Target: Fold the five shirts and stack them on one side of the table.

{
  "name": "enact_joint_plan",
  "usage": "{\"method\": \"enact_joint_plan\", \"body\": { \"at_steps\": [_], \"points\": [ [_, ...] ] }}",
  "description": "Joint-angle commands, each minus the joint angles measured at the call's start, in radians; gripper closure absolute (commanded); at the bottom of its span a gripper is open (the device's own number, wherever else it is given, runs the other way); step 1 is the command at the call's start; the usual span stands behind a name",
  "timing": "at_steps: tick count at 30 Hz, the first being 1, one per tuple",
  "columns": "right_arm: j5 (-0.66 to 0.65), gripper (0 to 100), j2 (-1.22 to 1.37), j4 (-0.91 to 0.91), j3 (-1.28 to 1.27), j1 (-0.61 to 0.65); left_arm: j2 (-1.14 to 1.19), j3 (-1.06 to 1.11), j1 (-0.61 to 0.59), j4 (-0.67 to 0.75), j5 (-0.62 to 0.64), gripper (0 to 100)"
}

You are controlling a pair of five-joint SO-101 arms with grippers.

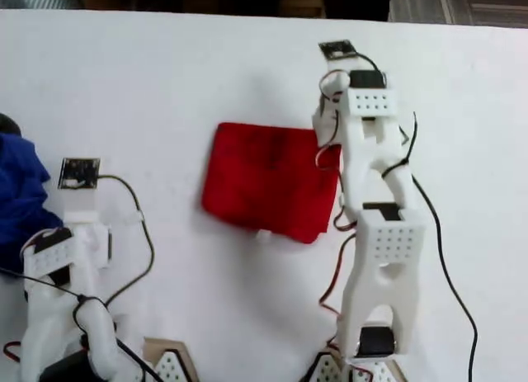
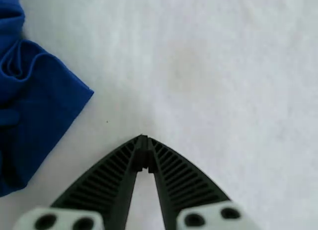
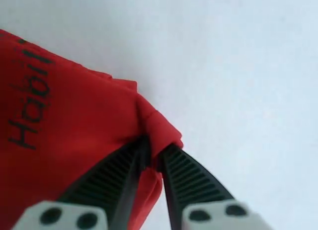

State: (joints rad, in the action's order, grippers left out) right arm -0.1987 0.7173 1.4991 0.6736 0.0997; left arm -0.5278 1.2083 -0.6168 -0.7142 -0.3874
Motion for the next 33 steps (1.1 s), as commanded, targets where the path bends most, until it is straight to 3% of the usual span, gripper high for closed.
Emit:
{"method": "enact_joint_plan", "body": {
  "at_steps": [1,7,13,23,29,33],
  "points": [
    [0.0,97.8,-0.012,0.025,0.104,0.018,-0.026,-0.002,0.008,0.012,-0.003,97],
    [-0.02,97.8,-0.002,0.064,0.232,0.03,-0.026,-0.002,0.008,0.012,-0.003,97],
    [-0.109,97.7,0.019,-0.005,0.215,0.036,-0.026,-0.002,0.008,0.012,-0.003,97],
    [-0.112,97.0,0.105,-0.076,0.216,0.031,-0.026,-0.002,0.008,0.012,-0.003,97],
    [-0.112,77.9,0.015,0.085,0.216,0.041,-0.026,-0.002,0.008,0.012,-0.003,97],
    [-0.104,80.8,-0.073,0.143,0.216,0.058,-0.026,-0.002,0.008,0.012,-0.003,97]
  ]
}}
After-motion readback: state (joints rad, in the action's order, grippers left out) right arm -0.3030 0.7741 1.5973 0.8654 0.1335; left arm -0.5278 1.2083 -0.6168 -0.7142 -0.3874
